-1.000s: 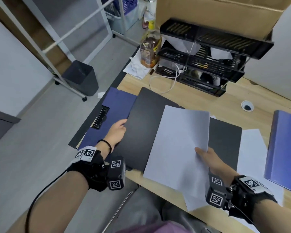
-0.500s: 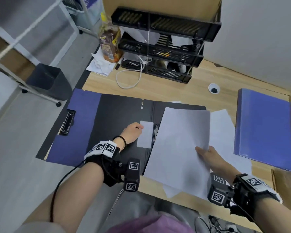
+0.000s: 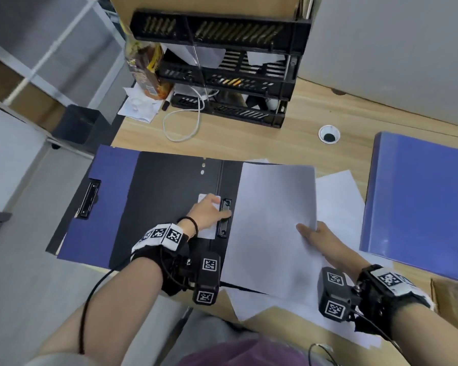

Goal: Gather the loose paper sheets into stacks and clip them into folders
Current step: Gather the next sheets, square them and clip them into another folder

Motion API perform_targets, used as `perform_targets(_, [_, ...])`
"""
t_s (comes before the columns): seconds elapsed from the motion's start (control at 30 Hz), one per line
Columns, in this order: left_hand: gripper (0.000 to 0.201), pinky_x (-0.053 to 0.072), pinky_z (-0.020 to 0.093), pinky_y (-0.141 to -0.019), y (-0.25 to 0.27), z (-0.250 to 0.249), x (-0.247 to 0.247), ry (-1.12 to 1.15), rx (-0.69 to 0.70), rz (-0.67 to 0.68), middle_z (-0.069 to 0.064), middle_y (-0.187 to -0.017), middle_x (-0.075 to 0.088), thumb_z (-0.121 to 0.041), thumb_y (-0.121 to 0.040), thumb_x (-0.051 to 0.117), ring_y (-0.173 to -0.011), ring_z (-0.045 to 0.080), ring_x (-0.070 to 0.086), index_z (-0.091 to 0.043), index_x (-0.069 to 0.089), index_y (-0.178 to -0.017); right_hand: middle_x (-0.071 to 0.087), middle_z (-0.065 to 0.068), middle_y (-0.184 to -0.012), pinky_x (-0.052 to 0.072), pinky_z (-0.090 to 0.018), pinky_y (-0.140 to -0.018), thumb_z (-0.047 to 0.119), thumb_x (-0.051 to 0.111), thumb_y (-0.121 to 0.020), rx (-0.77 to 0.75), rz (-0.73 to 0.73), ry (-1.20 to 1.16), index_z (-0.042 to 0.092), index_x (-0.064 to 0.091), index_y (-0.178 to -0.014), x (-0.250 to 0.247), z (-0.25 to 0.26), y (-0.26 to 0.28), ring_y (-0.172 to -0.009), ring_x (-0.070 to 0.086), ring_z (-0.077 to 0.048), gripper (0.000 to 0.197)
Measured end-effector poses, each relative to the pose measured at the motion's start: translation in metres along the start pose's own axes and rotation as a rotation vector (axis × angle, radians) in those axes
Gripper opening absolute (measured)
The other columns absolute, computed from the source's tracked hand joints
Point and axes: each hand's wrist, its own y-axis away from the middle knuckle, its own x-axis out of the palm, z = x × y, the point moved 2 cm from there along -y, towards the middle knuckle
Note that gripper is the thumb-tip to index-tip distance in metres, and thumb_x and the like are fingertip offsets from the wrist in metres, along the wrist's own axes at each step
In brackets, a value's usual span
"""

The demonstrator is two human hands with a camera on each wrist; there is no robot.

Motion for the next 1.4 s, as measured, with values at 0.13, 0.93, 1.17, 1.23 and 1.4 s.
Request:
perform_targets(0.13, [0.064,0.047,0.033,-0.074,0.001,-0.01,0.013,-0.207,0.036,-0.05,0.002,-0.095,0.051,-0.036,-0.074,0.074,-0.082,0.022,0.055,-0.018,0.034,-0.121,0.063,-0.011,-0.087,0.045,-0.033,-0.068,0.026,0.045,-0.102,0.004,0.014,0.017,0.015,0.063,-0.102,0.003,-0.002,-0.006,-0.076,0.059,-0.026,0.022])
perform_targets(0.93, [0.072,0.056,0.044,-0.085,0.016,-0.022,0.0,-0.303,0.08,0.06,0.01,-0.104,0.058,-0.024,-0.081,0.066,-0.085,0.027,0.067,-0.026,0.024,-0.139,0.059,0.007,-0.06,0.041,-0.024,-0.055,0.022,0.043,-0.101,-0.054,0.023,0.09,0.021,0.057,-0.074,0.01,0.001,-0.01,-0.056,0.055,-0.012,0.031])
perform_targets(1.17, [0.068,0.056,0.046,-0.082,0.014,-0.022,0.002,-0.332,0.09,0.039,0.009,-0.101,0.058,-0.025,-0.08,0.066,-0.084,0.028,0.067,-0.026,0.026,-0.135,0.068,-0.015,-0.099,0.047,-0.032,-0.074,0.02,0.042,-0.1,-0.077,0.05,0.084,0.001,0.063,-0.107,0.017,0.014,-0.01,-0.088,0.064,-0.028,0.029])
perform_targets(1.23, [0.069,0.056,0.046,-0.083,0.014,-0.021,0.003,-0.335,0.096,0.027,0.009,-0.1,0.058,-0.025,-0.08,0.066,-0.083,0.028,0.066,-0.025,0.026,-0.136,0.067,-0.016,-0.094,0.046,-0.032,-0.073,0.019,0.042,-0.1,-0.07,0.048,0.084,0.0,0.063,-0.104,0.017,0.014,-0.01,-0.086,0.063,-0.032,0.029])
perform_targets(1.4, [0.073,0.054,0.042,-0.085,0.013,-0.018,0.003,-0.351,0.093,-0.01,0.006,-0.099,0.058,-0.026,-0.079,0.067,-0.085,0.025,0.064,-0.021,0.024,-0.139,0.057,0.001,-0.073,0.042,-0.026,-0.061,0.019,0.042,-0.1,-0.059,0.042,0.086,0.014,0.058,-0.083,0.018,0.015,-0.011,-0.069,0.054,-0.018,0.024])
